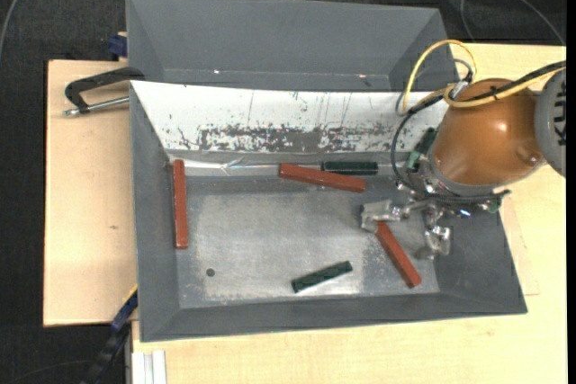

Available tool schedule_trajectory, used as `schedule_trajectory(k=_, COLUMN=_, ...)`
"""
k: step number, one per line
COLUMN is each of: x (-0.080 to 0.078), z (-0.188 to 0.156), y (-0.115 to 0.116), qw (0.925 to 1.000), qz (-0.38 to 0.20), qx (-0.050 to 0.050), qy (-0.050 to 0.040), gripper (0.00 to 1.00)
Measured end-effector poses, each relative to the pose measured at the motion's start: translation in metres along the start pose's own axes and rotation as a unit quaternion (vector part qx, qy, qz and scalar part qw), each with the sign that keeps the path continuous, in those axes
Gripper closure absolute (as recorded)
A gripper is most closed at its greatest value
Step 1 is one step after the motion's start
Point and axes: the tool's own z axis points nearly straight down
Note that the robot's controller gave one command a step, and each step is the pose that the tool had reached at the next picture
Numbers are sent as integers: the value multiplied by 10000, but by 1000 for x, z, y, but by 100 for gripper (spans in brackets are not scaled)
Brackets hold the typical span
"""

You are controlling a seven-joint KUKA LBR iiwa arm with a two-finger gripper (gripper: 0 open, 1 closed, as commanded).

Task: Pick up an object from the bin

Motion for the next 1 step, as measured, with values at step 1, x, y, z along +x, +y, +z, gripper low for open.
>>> schedule_trajectory(k=1, x=0, z=-1, y=-1, qw=10000, qz=6, qx=6, qy=-3, gripper=100)
